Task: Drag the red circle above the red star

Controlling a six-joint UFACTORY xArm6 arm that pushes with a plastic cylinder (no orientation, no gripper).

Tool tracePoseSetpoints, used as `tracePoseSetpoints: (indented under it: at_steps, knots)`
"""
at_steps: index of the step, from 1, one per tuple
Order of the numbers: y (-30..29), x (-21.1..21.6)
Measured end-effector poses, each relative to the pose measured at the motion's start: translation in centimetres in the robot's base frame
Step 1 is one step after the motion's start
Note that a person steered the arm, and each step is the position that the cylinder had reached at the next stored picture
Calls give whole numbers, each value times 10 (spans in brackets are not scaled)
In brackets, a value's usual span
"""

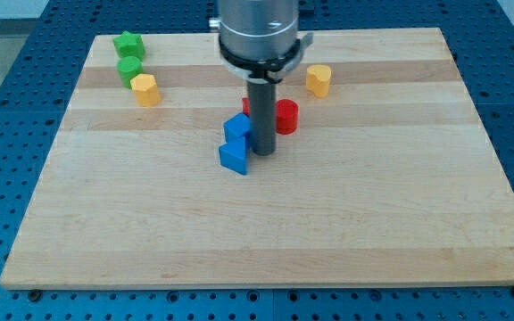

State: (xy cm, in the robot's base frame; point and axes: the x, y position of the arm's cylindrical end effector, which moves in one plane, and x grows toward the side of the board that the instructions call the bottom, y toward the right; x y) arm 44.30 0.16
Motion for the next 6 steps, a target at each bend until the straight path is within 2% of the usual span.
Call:
tracePoseSetpoints:
  at_steps: [2,5,6]
  knots:
    - [40,-37]
    - [35,-90]
    - [22,-87]
